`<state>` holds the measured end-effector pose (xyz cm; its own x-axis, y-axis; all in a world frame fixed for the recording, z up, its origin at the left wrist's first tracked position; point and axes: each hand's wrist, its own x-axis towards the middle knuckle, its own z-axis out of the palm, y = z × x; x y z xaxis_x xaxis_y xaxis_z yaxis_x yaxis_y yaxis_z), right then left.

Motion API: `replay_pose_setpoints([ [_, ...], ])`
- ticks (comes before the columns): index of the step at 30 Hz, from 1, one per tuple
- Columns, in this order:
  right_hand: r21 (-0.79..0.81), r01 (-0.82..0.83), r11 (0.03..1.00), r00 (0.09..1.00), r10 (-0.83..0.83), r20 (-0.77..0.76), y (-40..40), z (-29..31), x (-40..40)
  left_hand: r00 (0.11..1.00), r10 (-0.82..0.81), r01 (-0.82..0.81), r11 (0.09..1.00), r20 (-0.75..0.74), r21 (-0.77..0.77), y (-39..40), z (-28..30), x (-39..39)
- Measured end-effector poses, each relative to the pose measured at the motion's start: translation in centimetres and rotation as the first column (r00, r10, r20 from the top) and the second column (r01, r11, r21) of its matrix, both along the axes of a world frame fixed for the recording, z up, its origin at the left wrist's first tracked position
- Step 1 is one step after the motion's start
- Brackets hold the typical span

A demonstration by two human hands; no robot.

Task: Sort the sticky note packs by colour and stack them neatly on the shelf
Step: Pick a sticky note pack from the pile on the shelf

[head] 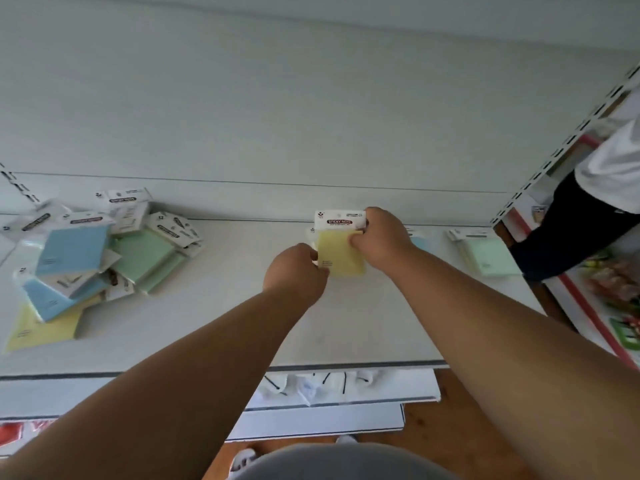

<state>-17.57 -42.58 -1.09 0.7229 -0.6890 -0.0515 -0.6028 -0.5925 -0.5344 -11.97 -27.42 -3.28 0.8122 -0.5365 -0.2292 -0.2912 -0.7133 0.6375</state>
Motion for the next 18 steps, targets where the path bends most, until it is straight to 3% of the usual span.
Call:
replay_pose_setpoints([
  [7, -0.053, -0.090, 0.995, 0.983, 0.080, -0.167, -1.6, -1.9, 1.0, 0.993, 0.070, -0.081, 0.990, 0.100, 0.119, -1.5, -0.6, -0.6],
  [18, -0.233, -0.077, 0.970, 0.997, 0.073, -0.024, 2.1, -1.4, 2.2, 0.975, 0.209, -0.209, 0.978, 0.080, -0.009, 2.4, -0.7, 0.2],
])
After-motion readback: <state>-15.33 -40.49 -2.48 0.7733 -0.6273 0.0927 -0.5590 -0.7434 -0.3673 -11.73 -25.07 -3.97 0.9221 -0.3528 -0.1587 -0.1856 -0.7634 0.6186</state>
